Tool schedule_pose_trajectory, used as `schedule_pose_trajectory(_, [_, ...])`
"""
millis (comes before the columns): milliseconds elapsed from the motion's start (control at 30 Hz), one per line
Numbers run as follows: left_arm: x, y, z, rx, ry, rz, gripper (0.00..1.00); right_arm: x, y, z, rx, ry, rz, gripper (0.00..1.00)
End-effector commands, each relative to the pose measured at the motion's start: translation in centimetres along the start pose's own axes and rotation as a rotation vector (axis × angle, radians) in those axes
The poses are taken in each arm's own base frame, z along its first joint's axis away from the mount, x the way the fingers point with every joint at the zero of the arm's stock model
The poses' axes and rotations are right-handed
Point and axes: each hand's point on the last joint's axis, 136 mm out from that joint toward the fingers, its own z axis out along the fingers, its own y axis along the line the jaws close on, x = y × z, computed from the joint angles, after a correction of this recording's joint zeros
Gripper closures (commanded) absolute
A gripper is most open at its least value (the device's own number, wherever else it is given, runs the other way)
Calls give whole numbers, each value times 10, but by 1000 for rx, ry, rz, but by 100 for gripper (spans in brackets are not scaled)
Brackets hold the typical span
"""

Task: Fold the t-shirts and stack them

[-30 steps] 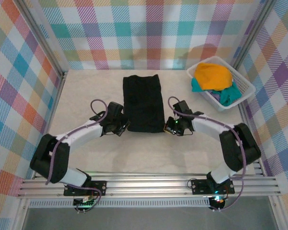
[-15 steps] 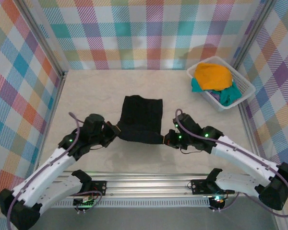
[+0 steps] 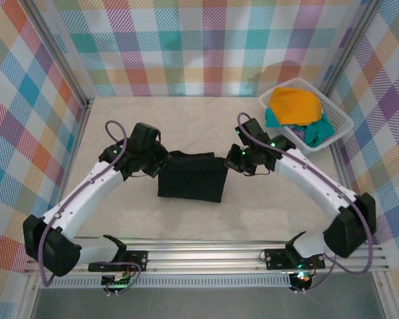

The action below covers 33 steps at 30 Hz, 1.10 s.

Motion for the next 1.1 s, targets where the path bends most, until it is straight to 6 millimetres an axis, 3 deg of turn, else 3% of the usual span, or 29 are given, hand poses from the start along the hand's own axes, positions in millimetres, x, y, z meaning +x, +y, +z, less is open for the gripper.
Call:
schedule_pose_trajectory(0, [-19,9,-5,-75,-34,-23,100,-21,19,5,-48,3,-39,100])
schedule_pose_trajectory(233, [-49,24,18,-135,-74,-85,99,-64,32,46,-44,28,-25,100])
schedule_pose_trajectory(367, [-83,19,49,-130,-94,-94,96,-90,45,83,-86,42,-16,100])
schedule_pose_trajectory(433, [-104,-5,82,-4,-48,-90,82,-101,45,104,-85,61,1,84])
schedule_pose_trajectory(500, [-119,-13,108,-15,11,-69,58,-113,42,119,-70,61,9,57])
schedule_pose_trajectory(600, [-137,-8,95,-100,-62,-18,36,-128,48,111,-99,-8,-38,42])
schedule_pose_trajectory(667, [-132,-3,74,-85,-104,-16,34,-128,53,93,-116,-48,-78,40])
schedule_pose_trajectory(767, [-97,0,55,-32,-96,4,36,-117,47,71,-124,-77,-100,44])
schedule_pose_trajectory(867, [-60,-5,76,26,6,7,54,-91,35,79,-141,-25,-74,56])
schedule_pose_trajectory(933, [-47,-6,98,10,66,0,64,-73,36,91,-149,19,-65,72])
schedule_pose_trajectory(1067, [-40,3,143,-60,129,-10,68,-38,44,125,-178,118,-40,82])
